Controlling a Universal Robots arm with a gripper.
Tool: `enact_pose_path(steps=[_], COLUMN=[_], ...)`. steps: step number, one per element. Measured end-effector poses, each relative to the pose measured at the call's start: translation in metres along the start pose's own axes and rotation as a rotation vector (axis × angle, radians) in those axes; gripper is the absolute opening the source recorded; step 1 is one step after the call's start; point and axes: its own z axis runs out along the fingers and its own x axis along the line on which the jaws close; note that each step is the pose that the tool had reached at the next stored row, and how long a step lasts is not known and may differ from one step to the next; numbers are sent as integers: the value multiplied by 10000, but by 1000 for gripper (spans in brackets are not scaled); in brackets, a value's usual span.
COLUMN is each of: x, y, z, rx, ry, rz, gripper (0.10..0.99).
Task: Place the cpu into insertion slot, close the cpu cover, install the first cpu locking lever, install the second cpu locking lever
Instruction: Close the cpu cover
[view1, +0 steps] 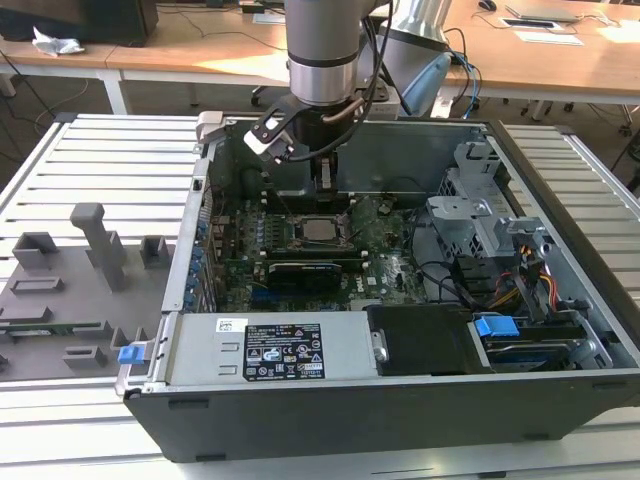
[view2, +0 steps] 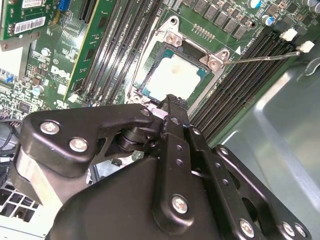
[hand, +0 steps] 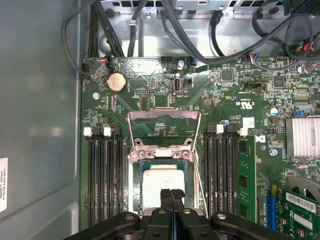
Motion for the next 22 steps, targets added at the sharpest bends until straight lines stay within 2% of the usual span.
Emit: enact_pose_path(steps=[8, 13, 14, 17, 22], x=[1, 0, 0, 0, 2], y=[0, 13, 14, 17, 95], z=[-12, -174, -187, -191, -184], rx=[-6, -6, -6, -6, -7], ry=[-18, -18, -17, -17, -16], rz=[-2, -1, -2, -4, -2], gripper=[106, 106, 106, 106, 106])
